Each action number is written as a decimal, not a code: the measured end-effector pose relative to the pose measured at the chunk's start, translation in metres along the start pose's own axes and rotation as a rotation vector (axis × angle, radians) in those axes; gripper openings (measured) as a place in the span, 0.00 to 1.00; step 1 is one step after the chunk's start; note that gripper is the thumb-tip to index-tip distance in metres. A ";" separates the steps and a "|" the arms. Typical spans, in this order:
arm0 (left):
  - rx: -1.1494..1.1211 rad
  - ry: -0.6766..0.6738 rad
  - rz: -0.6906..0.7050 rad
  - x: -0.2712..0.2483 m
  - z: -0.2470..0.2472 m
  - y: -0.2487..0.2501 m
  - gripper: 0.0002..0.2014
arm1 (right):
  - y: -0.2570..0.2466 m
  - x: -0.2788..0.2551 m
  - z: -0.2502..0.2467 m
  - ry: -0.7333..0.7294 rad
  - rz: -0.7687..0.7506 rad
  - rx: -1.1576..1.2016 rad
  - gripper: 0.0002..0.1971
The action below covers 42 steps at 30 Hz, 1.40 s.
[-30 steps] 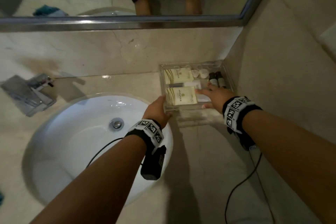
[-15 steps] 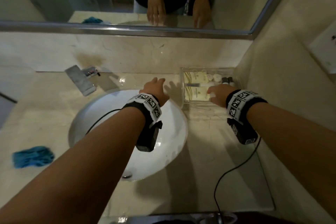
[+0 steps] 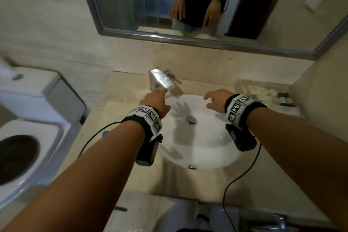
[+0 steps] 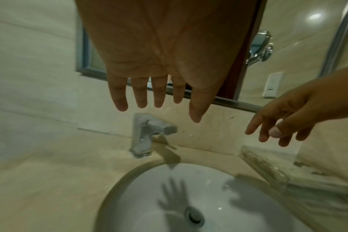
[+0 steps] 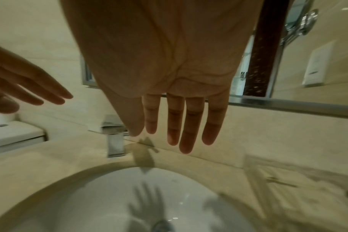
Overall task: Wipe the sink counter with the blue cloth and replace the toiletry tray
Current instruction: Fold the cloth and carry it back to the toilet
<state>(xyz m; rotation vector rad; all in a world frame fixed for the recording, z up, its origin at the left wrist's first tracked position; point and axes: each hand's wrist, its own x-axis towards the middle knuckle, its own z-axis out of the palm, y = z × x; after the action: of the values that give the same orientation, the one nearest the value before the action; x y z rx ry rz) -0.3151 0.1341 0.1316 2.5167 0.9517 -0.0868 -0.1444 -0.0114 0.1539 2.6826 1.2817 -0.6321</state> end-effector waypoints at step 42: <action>-0.008 -0.178 -0.129 -0.047 0.063 -0.236 0.17 | -0.259 0.051 0.169 -0.118 -0.297 0.265 0.16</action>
<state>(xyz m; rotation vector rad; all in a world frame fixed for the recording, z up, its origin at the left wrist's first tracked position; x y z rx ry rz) -0.4962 0.2348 -0.0059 2.3913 1.0364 -0.3395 -0.3688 0.1463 0.0014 2.6186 1.6865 -1.0458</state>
